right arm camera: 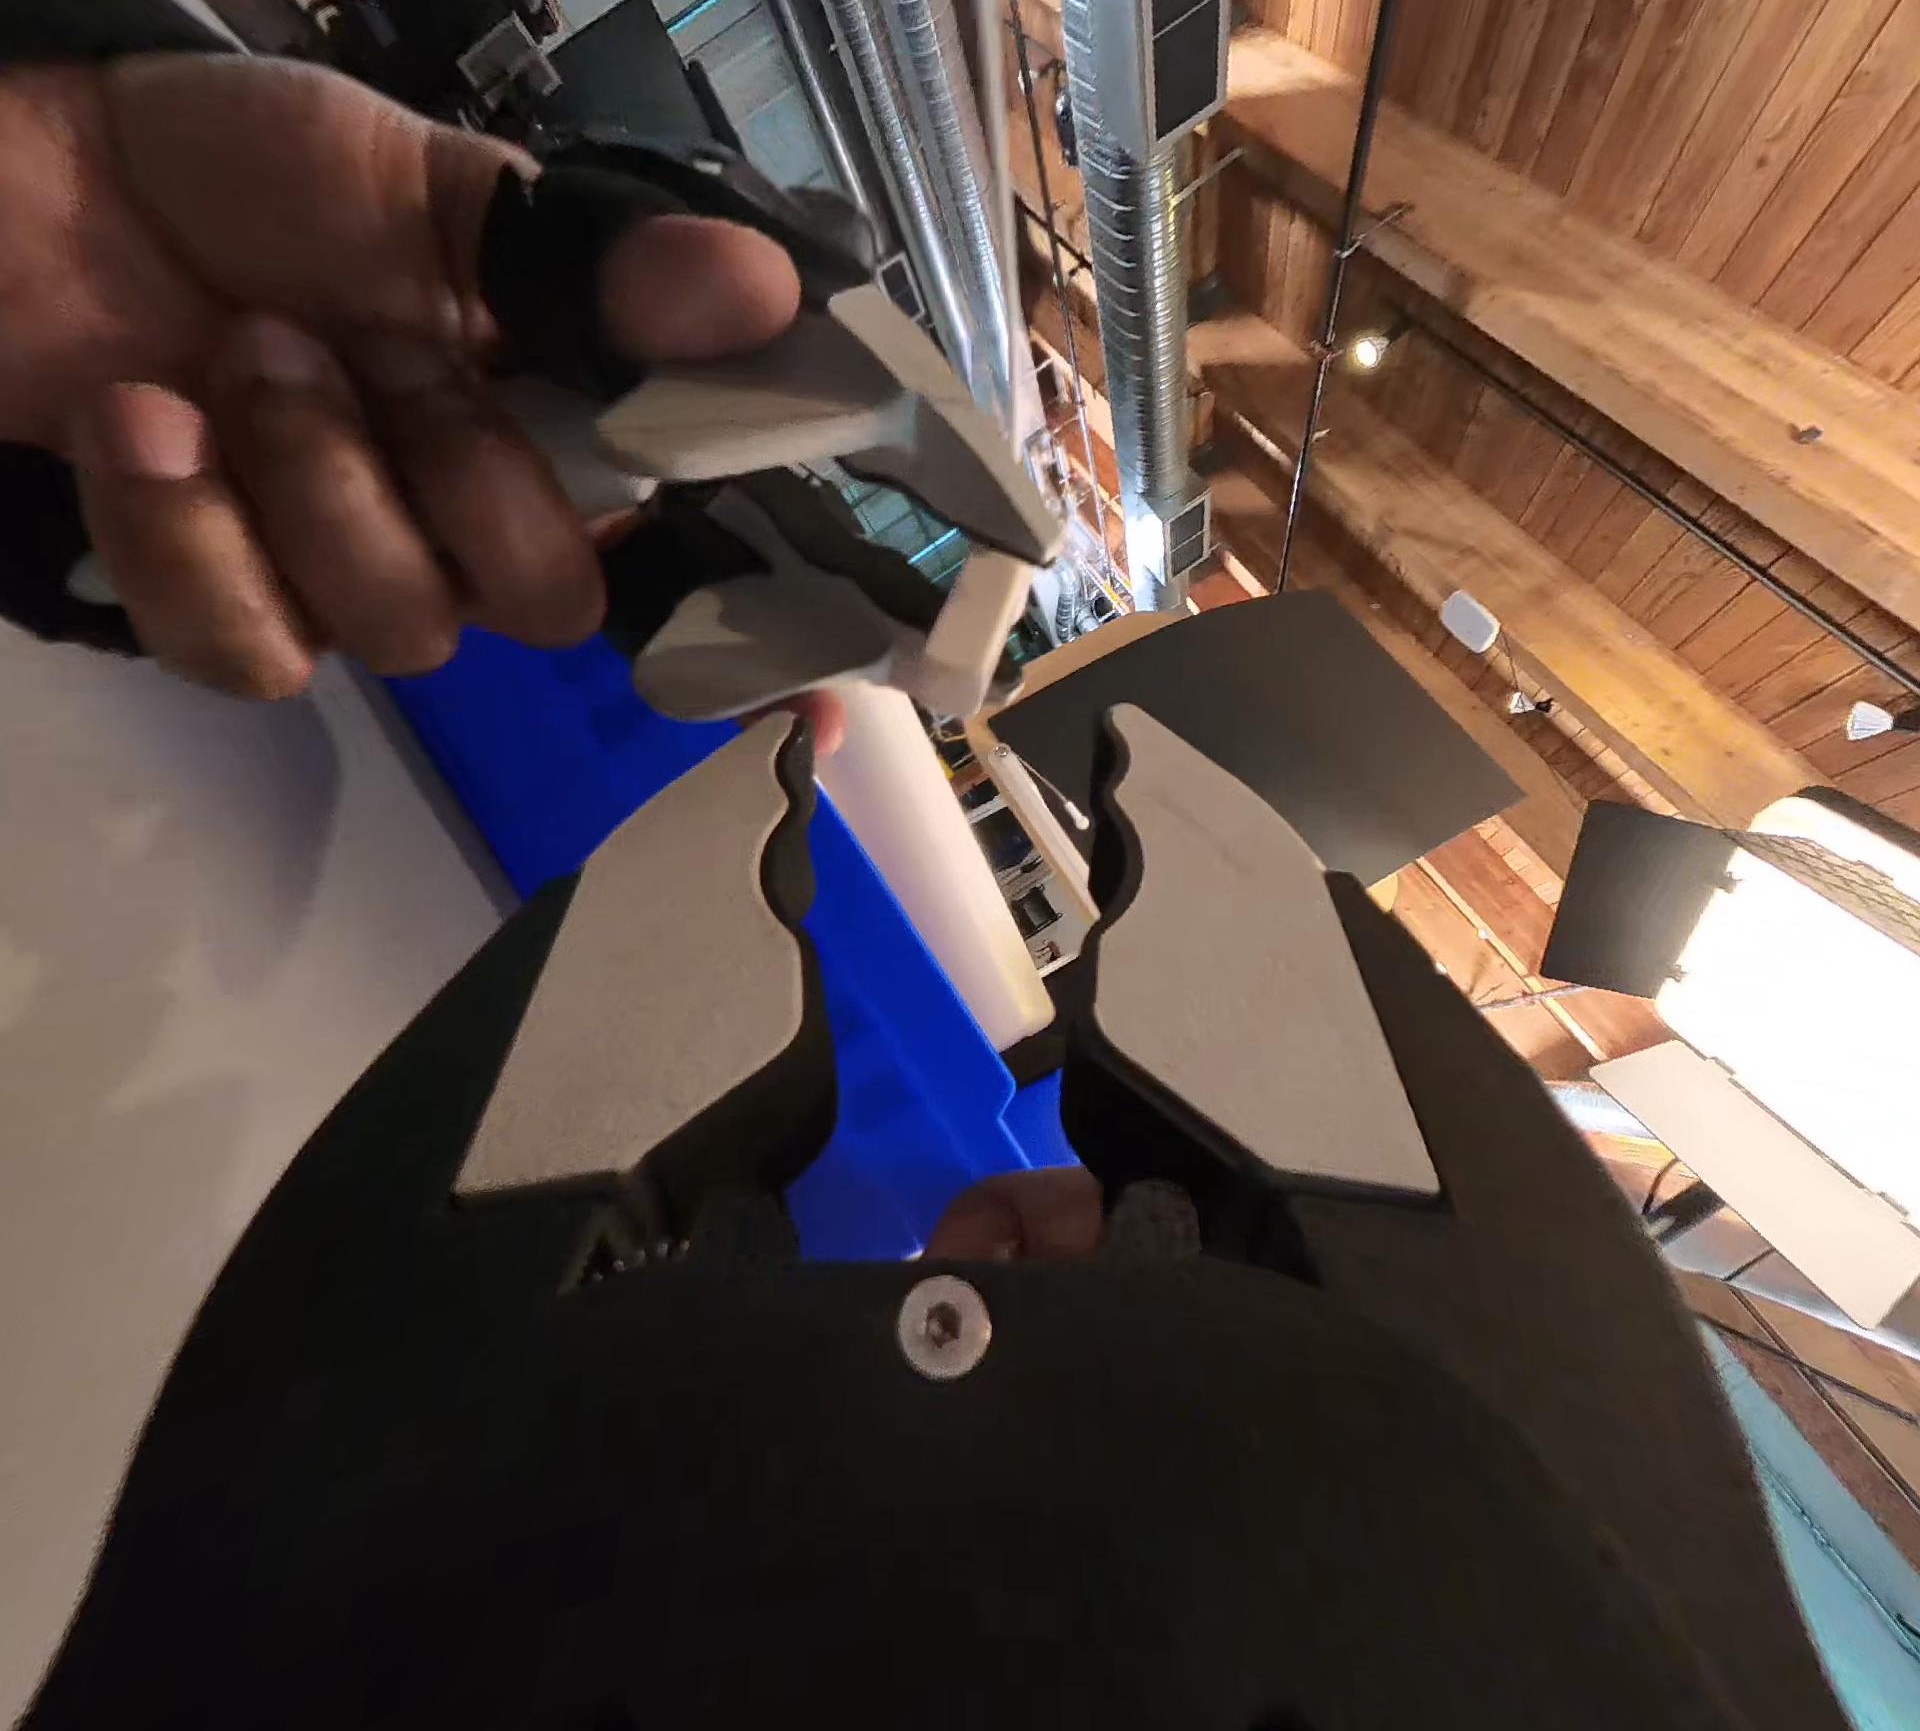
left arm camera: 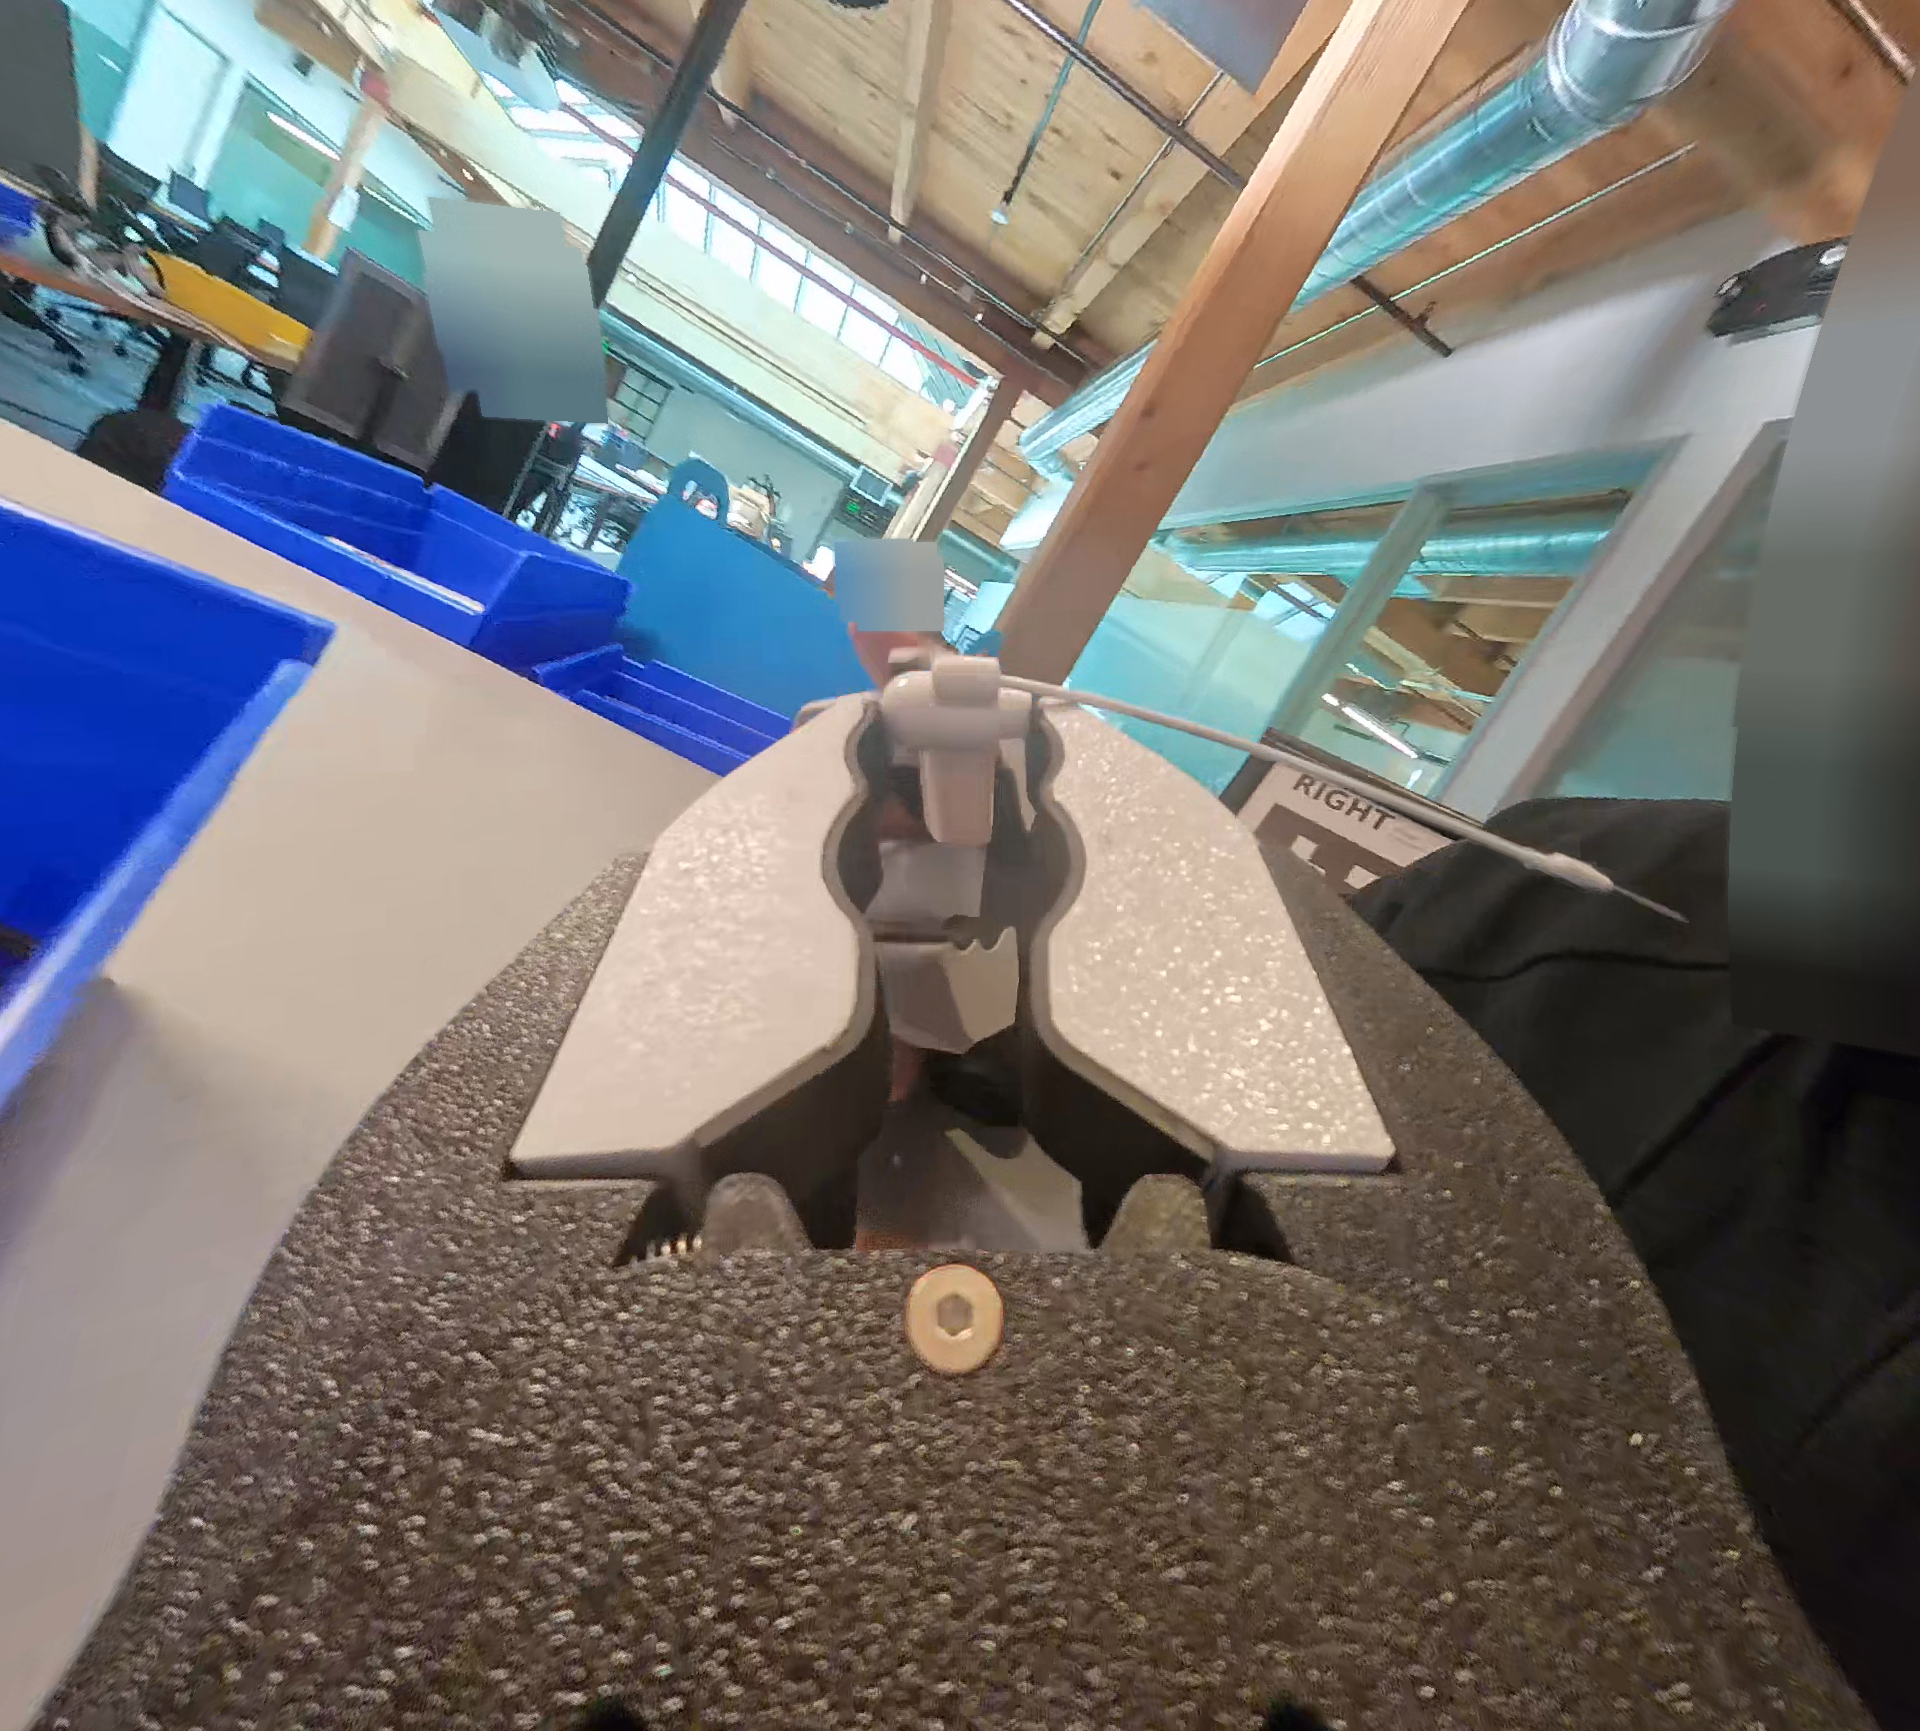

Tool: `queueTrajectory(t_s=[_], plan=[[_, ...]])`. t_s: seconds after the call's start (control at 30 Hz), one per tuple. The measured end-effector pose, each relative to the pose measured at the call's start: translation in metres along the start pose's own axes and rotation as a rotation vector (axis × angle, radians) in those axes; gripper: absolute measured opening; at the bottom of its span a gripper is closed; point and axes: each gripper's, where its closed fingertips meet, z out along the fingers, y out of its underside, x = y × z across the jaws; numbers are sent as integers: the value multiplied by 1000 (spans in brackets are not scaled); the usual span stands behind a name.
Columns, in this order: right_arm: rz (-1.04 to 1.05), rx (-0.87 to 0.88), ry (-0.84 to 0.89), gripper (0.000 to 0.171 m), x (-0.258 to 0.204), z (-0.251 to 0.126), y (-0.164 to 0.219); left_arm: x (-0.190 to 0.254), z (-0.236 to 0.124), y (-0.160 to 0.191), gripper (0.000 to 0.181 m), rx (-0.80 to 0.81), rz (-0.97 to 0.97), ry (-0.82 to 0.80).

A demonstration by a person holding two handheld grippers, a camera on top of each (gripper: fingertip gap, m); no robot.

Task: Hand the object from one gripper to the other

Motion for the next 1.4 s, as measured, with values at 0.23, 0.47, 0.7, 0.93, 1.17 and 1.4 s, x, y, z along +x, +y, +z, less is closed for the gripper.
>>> queueTrajectory(t_s=[0.23,0.47,0.7,0.93,1.17,1.4], plan=[[-22,20,-99,31,-15,-3,-2,-5,10,37,26,-105,4,-2],[171,24,-129,12,-3,-5,2,-11,5,31,33,-179,93,-57],[621,35,-346,12,-14,-6,4,-11,-2,18,43,-258,448,-150],[1023,26,-584,12,-29,-10,4,-13,-7,19,34,-310,566,-157],[1137,-7,-631,12,-32,-10,8,-15,-10,33,14,-398,596,-133],[1123,-5,-659,13,-35,-12,6,-17,-10,36,15,-414,597,-134]])
